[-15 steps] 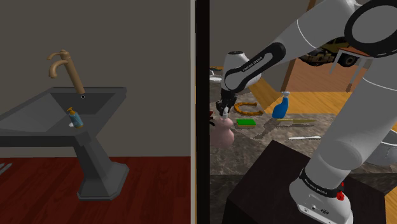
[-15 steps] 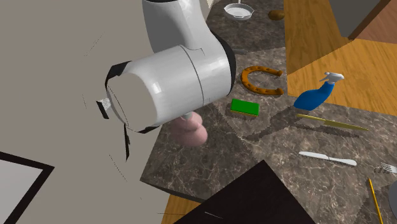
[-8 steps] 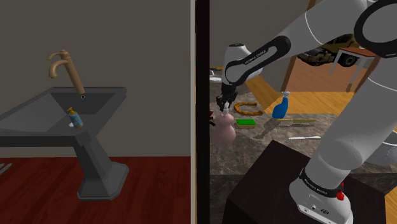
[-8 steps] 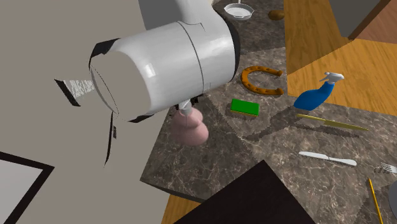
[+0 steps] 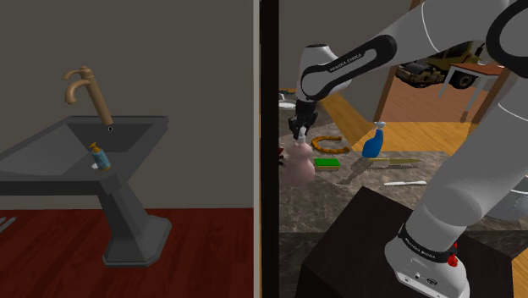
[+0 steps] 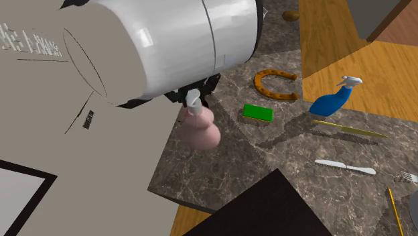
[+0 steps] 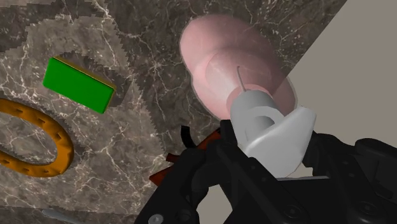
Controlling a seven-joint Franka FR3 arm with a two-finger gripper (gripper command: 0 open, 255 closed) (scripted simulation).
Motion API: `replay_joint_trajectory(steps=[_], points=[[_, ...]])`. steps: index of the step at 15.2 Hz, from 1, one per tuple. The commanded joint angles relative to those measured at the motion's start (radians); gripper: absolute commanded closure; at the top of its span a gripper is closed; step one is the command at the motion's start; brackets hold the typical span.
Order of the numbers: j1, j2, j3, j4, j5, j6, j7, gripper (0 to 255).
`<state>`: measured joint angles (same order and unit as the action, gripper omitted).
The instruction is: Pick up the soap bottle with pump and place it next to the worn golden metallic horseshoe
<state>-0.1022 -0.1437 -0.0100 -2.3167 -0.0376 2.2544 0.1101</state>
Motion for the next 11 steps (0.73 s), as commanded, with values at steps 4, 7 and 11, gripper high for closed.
replay_joint_trajectory(steps=[4, 7, 11], points=[[0.001, -0.031, 0.001, 0.037, 0.001, -0.068, -0.001, 255], [0.001, -0.046, 0.001, 0.064, 0.002, -0.109, -0.002, 255], [0.001, -0.062, 0.001, 0.102, 0.003, -0.164, -0.004, 255]])
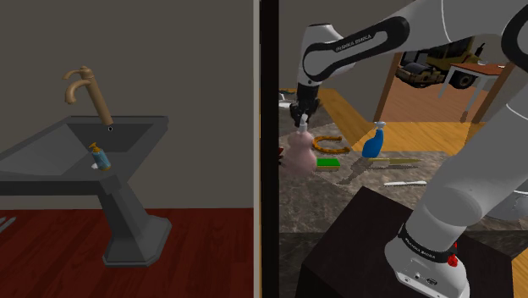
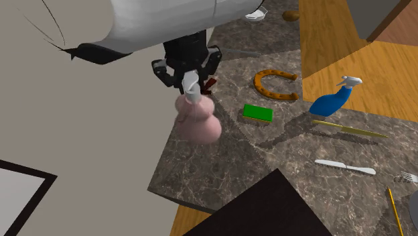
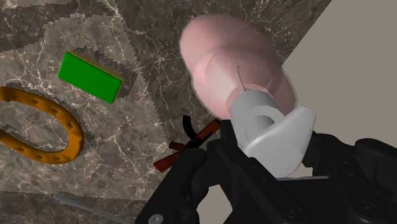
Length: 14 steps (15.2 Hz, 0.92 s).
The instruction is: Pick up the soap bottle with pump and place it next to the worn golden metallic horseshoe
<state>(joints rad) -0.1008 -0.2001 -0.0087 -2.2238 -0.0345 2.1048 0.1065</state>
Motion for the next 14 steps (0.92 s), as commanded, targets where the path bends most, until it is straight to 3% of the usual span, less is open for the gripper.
replay_joint_trajectory(steps=[1, 14], points=[[0.0, -0.01, 0.0, 0.019, 0.0, -0.028, -0.001, 255], [0.001, -0.036, 0.001, 0.169, 0.003, -0.203, -0.006, 255]])
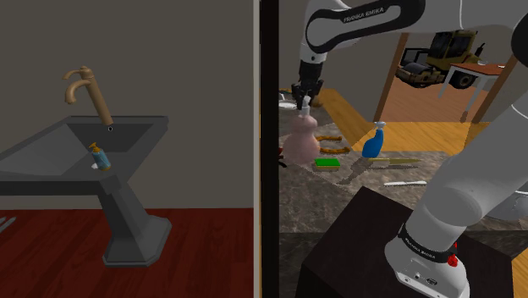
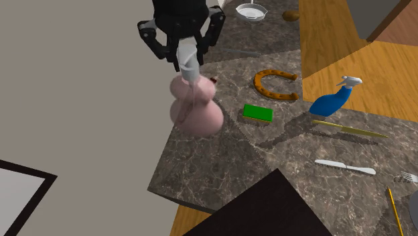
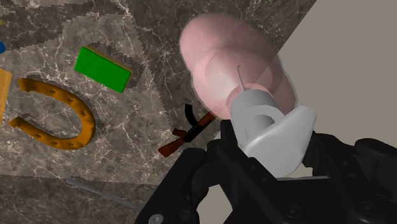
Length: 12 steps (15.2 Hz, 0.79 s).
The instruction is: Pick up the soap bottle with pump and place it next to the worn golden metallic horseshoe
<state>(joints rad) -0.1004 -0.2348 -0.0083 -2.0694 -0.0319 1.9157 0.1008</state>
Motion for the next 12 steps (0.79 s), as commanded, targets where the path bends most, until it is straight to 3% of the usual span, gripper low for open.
replay_joint_trajectory(steps=[1, 12], points=[[0.0, -0.002, 0.0, 0.027, 0.0, -0.028, 0.0, 255], [0.001, 0.007, 0.001, 0.185, 0.002, -0.176, -0.004, 255]])
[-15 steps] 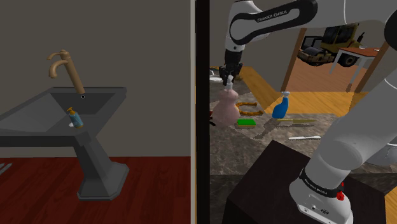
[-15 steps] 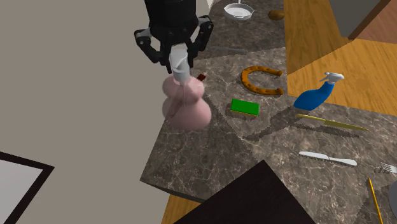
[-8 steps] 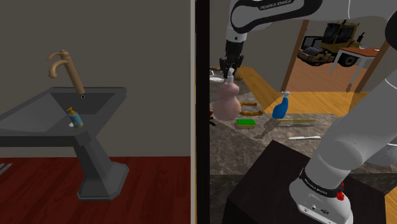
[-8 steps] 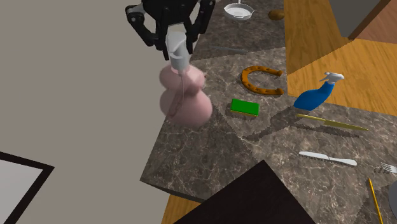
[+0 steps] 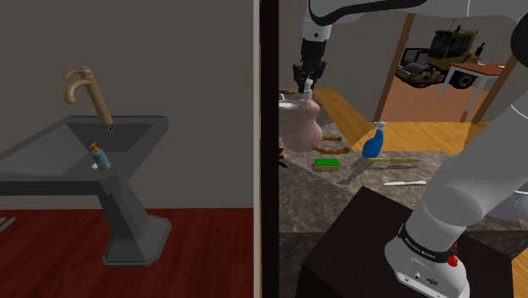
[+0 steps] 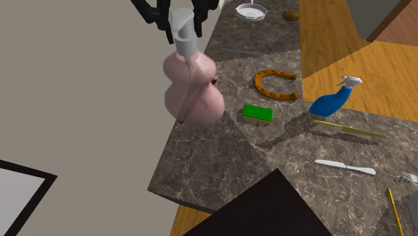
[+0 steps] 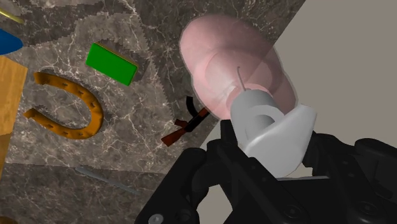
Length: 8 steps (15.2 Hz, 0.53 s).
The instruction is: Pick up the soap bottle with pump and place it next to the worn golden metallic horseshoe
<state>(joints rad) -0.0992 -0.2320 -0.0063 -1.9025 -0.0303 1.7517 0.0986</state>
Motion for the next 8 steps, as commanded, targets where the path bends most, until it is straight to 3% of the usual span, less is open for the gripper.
replay_joint_trajectory(steps=[1, 8], points=[[-0.001, 0.007, -0.001, 0.034, 0.0, -0.026, -0.002, 255], [0.0, 0.028, -0.001, 0.152, 0.001, -0.122, -0.005, 255]])
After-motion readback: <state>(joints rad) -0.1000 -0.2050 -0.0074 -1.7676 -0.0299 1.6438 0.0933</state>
